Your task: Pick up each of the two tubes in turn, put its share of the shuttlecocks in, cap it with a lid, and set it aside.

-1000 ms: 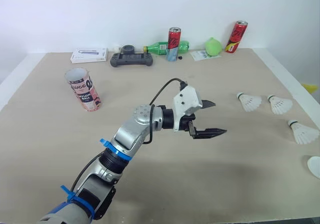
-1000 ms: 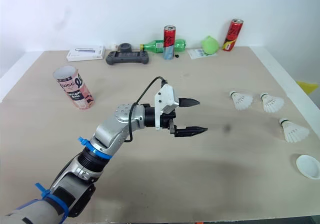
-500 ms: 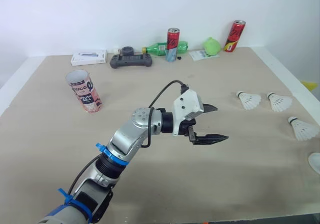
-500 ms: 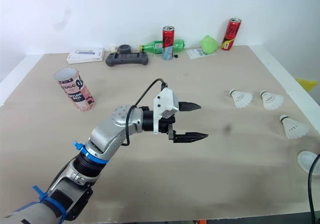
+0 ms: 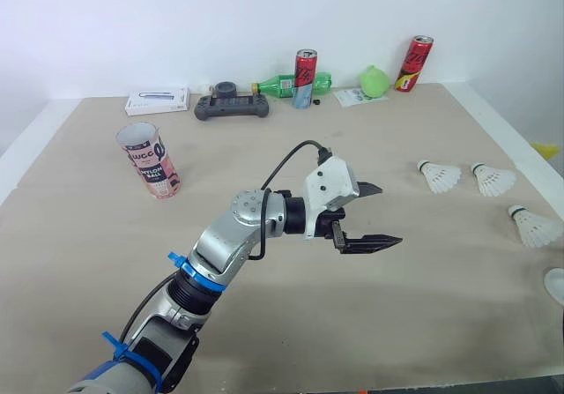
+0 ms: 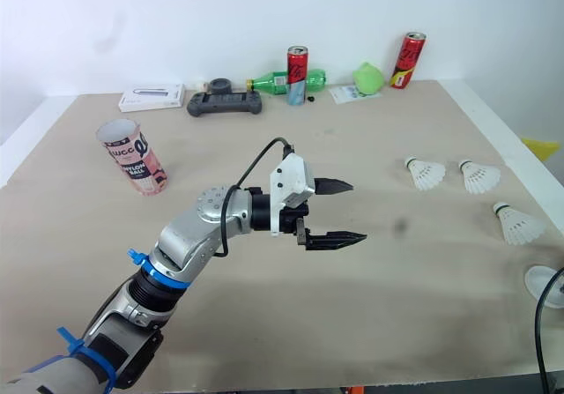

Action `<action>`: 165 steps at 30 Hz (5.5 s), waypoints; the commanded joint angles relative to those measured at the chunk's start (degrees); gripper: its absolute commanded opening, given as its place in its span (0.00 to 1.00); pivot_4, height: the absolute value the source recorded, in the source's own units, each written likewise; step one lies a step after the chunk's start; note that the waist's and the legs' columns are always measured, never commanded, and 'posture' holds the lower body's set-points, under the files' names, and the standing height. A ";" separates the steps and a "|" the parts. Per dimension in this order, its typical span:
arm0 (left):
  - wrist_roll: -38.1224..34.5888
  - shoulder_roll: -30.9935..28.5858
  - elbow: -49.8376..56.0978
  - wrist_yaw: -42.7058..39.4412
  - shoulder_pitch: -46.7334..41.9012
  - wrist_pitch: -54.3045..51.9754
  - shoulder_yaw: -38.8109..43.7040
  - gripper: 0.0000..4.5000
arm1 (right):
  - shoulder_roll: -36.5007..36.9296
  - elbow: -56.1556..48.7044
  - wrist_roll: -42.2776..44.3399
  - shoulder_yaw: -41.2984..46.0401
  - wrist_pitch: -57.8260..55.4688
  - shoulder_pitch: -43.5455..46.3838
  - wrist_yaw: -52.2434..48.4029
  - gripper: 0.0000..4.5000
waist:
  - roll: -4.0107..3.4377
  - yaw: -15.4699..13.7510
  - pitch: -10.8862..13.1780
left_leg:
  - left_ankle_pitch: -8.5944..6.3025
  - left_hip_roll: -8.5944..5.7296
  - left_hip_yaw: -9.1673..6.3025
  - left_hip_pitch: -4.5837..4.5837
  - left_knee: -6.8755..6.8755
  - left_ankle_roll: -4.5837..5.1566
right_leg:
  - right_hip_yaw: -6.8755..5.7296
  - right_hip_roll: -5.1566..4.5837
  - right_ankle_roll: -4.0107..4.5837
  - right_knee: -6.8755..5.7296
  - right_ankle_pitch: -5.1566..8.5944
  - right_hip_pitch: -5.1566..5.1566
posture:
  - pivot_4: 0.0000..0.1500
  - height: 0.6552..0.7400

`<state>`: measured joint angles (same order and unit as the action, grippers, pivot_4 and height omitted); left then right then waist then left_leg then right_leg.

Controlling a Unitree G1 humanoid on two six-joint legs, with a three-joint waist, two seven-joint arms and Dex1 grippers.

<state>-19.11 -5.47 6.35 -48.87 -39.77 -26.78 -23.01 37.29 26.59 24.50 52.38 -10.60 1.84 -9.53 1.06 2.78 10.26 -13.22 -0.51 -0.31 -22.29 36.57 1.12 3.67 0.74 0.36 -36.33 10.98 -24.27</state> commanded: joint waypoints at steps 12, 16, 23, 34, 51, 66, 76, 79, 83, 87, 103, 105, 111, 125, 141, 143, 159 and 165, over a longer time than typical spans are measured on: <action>-0.79 0.48 1.26 -1.30 -0.21 0.64 0.40 1.00 | -4.53 -19.77 7.27 5.06 -3.29 -9.59 2.27 0.99 | 0.01 -0.03 0.01 | 0.00 -0.03 -0.06 -0.01 0.00 0.00 | 0.03 0.01 -0.06 0.01 0.04 0.00 | 1.00 0.97; -0.75 0.41 0.95 -1.51 0.12 0.72 0.77 1.00 | -8.69 -30.00 9.82 5.94 -6.03 -15.12 3.41 0.99 | 0.00 -0.07 0.00 | 0.00 -0.03 -0.10 -0.02 0.00 0.00 | 0.00 0.00 -0.06 0.01 0.04 -0.01 | 1.00 0.97; -0.40 -1.94 3.52 2.90 6.01 0.39 4.81 1.00 | -13.33 -61.73 16.50 -3.61 -11.12 -34.09 -7.97 0.99 | -0.24 0.22 -0.15 | -0.03 0.17 -0.13 0.03 -0.04 -0.03 | -0.01 0.05 -0.06 0.01 0.08 -0.08 | 1.00 0.97; 6.84 -5.12 12.47 22.51 23.92 4.43 15.61 1.00 | 4.81 -71.84 20.27 -29.50 -19.71 -16.38 -20.17 0.99 | 0.27 0.03 0.14 | 0.16 0.30 -0.26 0.03 0.08 -0.32 | -0.30 -0.01 -0.05 0.24 0.08 -0.03 | 1.00 0.97; 18.53 -0.37 9.71 52.94 31.54 8.96 34.36 1.00 | -1.29 -52.85 9.22 -55.79 -17.33 17.78 -31.02 0.99 | 0.95 -1.69 0.32 | 0.00 0.17 -0.91 -0.49 0.04 -0.20 | -0.66 0.02 -0.47 0.21 -0.03 -0.08 | 1.00 0.97; 13.37 -9.31 -27.37 43.49 10.82 21.48 37.36 1.00 | -7.16 -52.13 5.19 -57.55 -16.86 21.29 -30.12 0.99 | 0.96 -1.54 0.32 | 0.06 0.22 -0.88 -0.52 0.18 -0.26 | -0.70 -0.01 -0.65 0.17 -0.23 -0.08 | 1.00 0.97; 13.00 -12.77 -55.84 39.24 -3.34 36.44 37.44 1.00 | -8.12 -53.74 4.46 -57.55 -17.69 20.99 -29.29 0.99 | 0.97 -1.47 0.31 | 0.18 0.22 -0.87 -0.60 0.18 -0.36 | -0.79 -0.03 -0.65 0.17 -0.37 -0.15 | 1.00 0.97; 12.70 -13.12 -61.03 38.69 -5.77 38.98 37.79 1.00 | -8.07 -54.34 4.56 -57.29 -18.11 20.85 -28.93 0.99 | 0.98 -1.47 0.31 | 0.18 0.22 -0.88 -0.64 0.18 -0.36 | -0.78 -0.05 -0.65 0.17 -0.38 -0.18 | 1.00 0.97; 12.33 -13.12 -65.64 38.23 -8.05 41.53 37.97 1.00 | -8.06 -55.05 4.74 -57.01 -18.60 20.64 -28.40 0.99 | 0.98 -1.47 0.31 | 0.18 0.21 -0.87 -0.65 0.19 -0.36 | -0.79 -0.06 -0.66 0.17 -0.40 -0.18 | 1.00 0.97; 12.14 -13.24 -67.36 37.52 -8.80 42.23 37.70 0.74 | -8.50 -55.98 4.61 -56.51 -19.00 19.64 -26.96 1.00 | 0.99 -1.47 0.30 | 0.19 0.22 -0.88 -0.65 0.19 -0.37 | -0.80 -0.06 -0.67 0.17 -0.40 -0.18 | 1.00 0.97; 22.65 -29.91 -21.49 3.34 -1.69 20.77 14.63 0.69 | -17.58 -55.83 -12.15 -39.73 -16.04 -1.22 2.38 1.00 | 0.97 -1.42 0.27 | 0.56 0.21 -0.72 -0.99 0.12 -0.79 | -0.59 -0.03 -0.46 -0.12 -0.59 -0.77 | 1.00 0.97; 24.57 -32.08 -17.42 -0.89 -2.27 17.59 11.21 0.69 | -18.46 -52.76 -13.24 -37.21 -16.37 0.12 5.28 1.00 | 0.94 -1.33 0.27 | 0.66 0.21 -0.57 -0.89 0.10 -0.67 | -0.47 -0.04 -0.24 -0.14 -0.57 -0.78 | 1.00 0.97; 29.63 -34.80 -11.47 -8.55 -2.09 14.10 3.71 0.69 | -17.90 -41.73 -13.97 -34.19 -14.78 6.07 6.88 1.00 | 0.91 -0.27 0.27 | 0.83 0.27 -0.35 -0.77 0.09 -0.40 | -0.36 0.00 -0.27 -0.15 -0.64 -0.78 | 1.00 0.97; 32.18 -34.08 -9.68 -13.73 -2.92 12.81 0.78 0.69 | -13.50 2.42 -15.80 -34.94 0.69 31.68 2.09 1.00 | 0.86 0.15 0.30 | 0.79 0.25 -0.07 -0.78 -0.01 -0.27 | 0.04 0.10 -0.52 -0.22 -0.84 -0.92 | 1.00 0.97; 32.63 -32.99 -10.41 -12.85 -1.68 12.35 1.12 0.69 | -11.63 20.09 -15.46 -35.55 11.51 40.99 -3.99 0.01 | 0.86 0.22 0.30 | 0.78 0.17 0.08 -0.76 -0.01 -0.22 | 0.32 0.06 -0.64 -0.23 -0.92 -0.91 | 1.00 0.97; 32.36 -32.53 -10.39 -12.90 -1.63 11.91 1.02 0.69 | -10.75 9.17 -13.16 -37.13 9.83 36.94 -11.24 0.01 | 0.83 0.18 0.28 | 0.78 0.17 0.07 -0.76 0.00 -0.22 | 0.31 0.06 -0.64 -0.23 -0.92 -0.91 | 1.00 0.97; 32.54 -28.90 -15.25 -12.85 -2.73 11.85 0.45 0.69 | 5.81 -53.24 2.52 -57.61 -23.07 29.65 -36.83 0.01 | 0.62 -0.28 0.20 | 0.82 0.14 0.00 -0.46 0.22 -0.15 | 0.19 0.01 -0.40 -0.40 -0.75 -0.66 | 1.00 0.97; 32.79 -28.26 -15.25 -12.81 -2.65 11.84 0.38 0.69 | 2.95 -47.27 -8.05 -66.11 -18.70 34.34 -35.87 0.01 | 0.63 -0.37 0.20 | 0.84 -0.03 0.04 -0.56 0.25 -0.13 | 0.26 -0.12 -0.42 -0.39 -0.76 -0.68 | 1.00 0.97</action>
<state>13.59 -34.60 -8.51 -61.49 -42.74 -15.13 -21.52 40.49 -22.02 19.62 -13.13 -31.51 34.56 -45.81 1.69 2.41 10.46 -12.38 -0.55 -0.25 -22.86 36.83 0.98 3.94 0.61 -0.06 -36.72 10.21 -24.96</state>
